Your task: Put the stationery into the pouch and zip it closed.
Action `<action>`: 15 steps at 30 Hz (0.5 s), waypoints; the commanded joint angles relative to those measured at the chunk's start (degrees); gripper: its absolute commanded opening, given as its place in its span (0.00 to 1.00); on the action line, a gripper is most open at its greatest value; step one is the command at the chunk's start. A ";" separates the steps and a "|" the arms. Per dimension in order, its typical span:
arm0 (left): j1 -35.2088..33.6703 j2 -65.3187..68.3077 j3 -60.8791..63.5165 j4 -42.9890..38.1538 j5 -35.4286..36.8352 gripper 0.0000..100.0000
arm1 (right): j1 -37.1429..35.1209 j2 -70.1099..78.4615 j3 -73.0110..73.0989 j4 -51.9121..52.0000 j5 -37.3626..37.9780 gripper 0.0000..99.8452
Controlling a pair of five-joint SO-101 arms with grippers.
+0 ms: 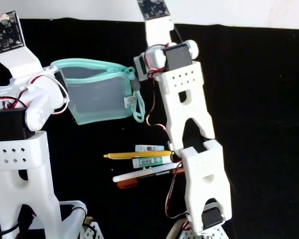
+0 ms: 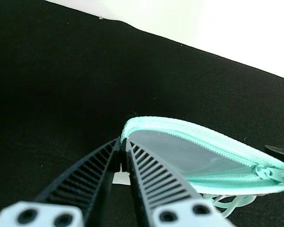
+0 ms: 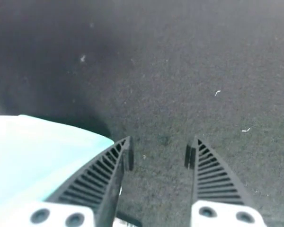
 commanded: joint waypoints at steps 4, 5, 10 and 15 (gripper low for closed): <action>0.92 1.54 0.75 -0.18 0.00 0.01 | -0.48 -17.54 15.34 0.66 1.14 0.19; 0.92 1.54 0.75 -0.18 0.00 0.01 | -0.48 -19.74 18.77 0.57 1.14 0.19; 0.92 1.54 0.75 -0.18 0.00 0.01 | -0.31 -28.62 33.80 0.57 1.14 0.19; 0.92 1.54 0.66 -0.18 0.00 0.01 | -0.48 -35.03 44.88 0.48 8.79 0.19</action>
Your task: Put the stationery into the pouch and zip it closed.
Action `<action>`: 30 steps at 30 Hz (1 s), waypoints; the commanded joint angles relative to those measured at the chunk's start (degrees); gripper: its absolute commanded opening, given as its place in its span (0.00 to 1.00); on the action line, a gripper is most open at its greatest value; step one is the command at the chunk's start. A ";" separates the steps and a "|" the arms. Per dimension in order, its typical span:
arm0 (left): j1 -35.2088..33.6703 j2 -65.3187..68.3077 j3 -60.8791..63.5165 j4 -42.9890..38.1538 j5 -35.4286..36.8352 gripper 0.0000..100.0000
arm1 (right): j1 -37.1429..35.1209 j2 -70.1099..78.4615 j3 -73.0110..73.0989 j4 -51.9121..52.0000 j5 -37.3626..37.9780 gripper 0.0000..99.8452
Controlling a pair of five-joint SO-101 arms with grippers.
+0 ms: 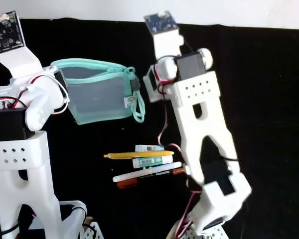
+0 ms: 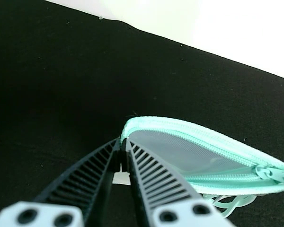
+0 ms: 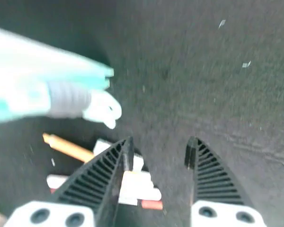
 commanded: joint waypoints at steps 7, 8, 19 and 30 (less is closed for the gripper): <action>0.92 1.54 0.66 -0.18 0.00 0.01 | -0.48 -15.16 16.48 0.48 14.86 0.19; 0.92 1.54 0.66 -0.18 0.00 0.01 | -0.48 -16.66 18.68 0.48 16.44 0.19; 0.92 1.54 0.66 -0.18 0.00 0.01 | -3.12 -28.79 41.27 0.13 31.21 0.19; 1.01 1.54 0.66 -0.18 0.00 0.01 | -5.76 -29.41 56.57 -12.88 31.30 0.19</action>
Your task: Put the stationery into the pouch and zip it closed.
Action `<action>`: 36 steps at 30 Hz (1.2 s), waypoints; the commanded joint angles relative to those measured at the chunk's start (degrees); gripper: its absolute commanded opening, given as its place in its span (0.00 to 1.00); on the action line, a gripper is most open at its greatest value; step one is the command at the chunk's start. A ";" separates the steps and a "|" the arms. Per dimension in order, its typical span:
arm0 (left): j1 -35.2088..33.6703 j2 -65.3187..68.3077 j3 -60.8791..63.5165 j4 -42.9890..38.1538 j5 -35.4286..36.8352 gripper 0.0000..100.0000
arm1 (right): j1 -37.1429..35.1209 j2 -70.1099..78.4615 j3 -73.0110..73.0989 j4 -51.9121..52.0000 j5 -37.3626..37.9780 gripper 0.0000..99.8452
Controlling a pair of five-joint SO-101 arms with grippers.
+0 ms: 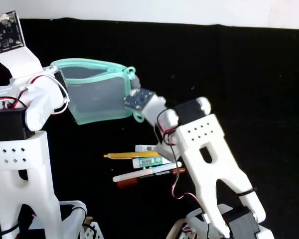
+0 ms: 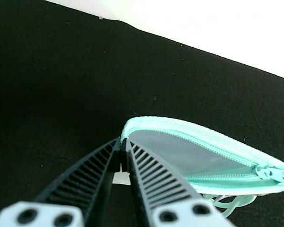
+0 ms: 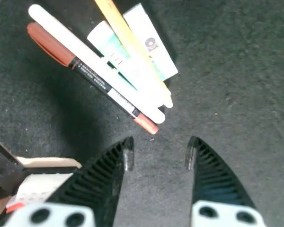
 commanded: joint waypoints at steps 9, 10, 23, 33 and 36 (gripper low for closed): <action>1.01 1.54 0.57 -0.18 -2.55 0.01 | -8.57 -1.71 12.97 -15.08 0.79 0.19; 1.10 1.54 0.57 -0.18 -2.46 0.01 | -9.27 -1.71 13.49 -16.40 0.88 0.19; 1.27 1.54 0.75 0.18 -2.37 0.01 | -12.00 -1.54 23.87 -31.34 12.40 0.19; 1.27 1.63 0.75 0.26 -2.37 0.01 | -11.74 0.84 24.13 -34.24 20.84 0.19; 1.19 1.63 0.75 0.26 -2.37 0.01 | -11.74 5.58 23.78 -37.85 20.84 0.19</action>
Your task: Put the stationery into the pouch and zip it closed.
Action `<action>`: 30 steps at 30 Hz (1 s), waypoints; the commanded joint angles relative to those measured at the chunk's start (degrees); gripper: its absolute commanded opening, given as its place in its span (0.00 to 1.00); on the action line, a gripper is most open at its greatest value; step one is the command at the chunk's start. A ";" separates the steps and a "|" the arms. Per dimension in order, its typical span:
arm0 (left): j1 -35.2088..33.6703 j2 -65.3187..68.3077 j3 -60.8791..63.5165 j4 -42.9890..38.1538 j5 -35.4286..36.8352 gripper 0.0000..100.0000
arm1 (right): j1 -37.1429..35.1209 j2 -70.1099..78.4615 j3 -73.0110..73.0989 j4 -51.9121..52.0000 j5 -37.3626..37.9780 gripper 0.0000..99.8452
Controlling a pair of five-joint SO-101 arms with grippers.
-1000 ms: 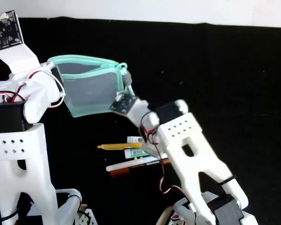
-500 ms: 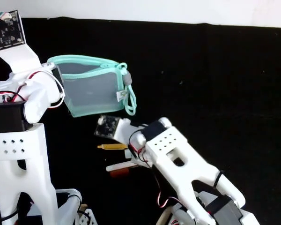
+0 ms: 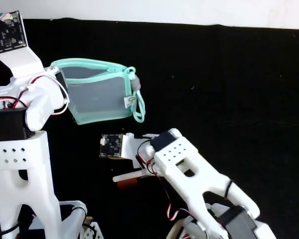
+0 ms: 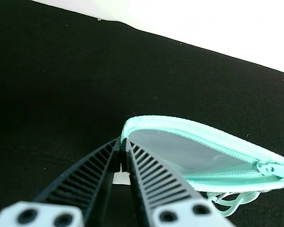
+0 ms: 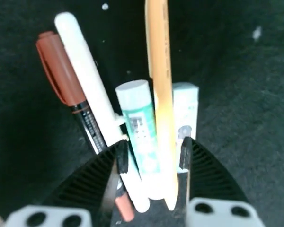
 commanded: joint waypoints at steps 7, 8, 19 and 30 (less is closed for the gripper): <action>0.57 1.71 0.75 0.26 -0.79 0.01 | -0.57 9.45 -0.57 -10.77 1.76 0.19; 0.57 1.71 0.75 0.26 -0.79 0.01 | -0.48 10.07 -0.57 -11.65 1.76 0.19; 0.57 5.41 0.22 0.26 -0.79 0.01 | -0.57 17.98 -0.57 -15.43 1.76 0.19; 0.57 5.58 0.31 0.26 -0.79 0.01 | -0.31 18.42 -0.66 -15.43 1.05 0.01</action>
